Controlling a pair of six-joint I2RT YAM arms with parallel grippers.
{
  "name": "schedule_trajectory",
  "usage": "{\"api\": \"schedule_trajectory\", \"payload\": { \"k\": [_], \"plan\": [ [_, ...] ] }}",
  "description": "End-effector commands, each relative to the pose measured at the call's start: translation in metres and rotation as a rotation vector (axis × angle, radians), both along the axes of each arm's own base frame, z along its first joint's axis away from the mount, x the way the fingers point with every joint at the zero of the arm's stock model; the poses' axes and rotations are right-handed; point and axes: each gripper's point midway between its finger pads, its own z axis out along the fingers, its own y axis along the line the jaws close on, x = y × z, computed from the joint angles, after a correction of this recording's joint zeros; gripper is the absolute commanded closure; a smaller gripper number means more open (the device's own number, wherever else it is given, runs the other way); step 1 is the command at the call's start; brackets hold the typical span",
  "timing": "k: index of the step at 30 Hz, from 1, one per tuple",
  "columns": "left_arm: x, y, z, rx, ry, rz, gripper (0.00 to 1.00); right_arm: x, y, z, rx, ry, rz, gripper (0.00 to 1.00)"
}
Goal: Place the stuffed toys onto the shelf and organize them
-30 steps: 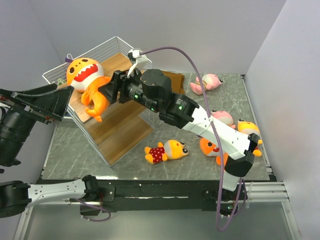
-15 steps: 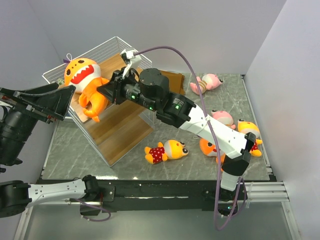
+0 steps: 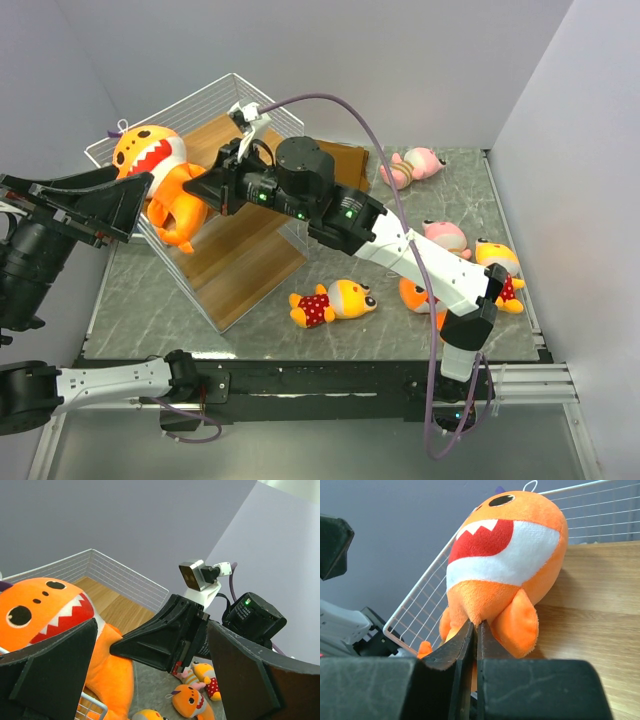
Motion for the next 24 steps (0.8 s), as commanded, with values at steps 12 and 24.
{"api": "schedule_trajectory", "payload": {
  "k": [12,24],
  "plan": [
    [0.002,-0.030,-0.001,0.094,-0.029,-0.057,0.03,0.008,-0.024,0.017,0.025,-0.052,-0.096,0.46],
    [0.011,-0.106,-0.022,0.251,-0.048,-0.192,0.04,0.013,-0.206,0.001,0.008,-0.071,-0.571,0.30]
  ]
}}
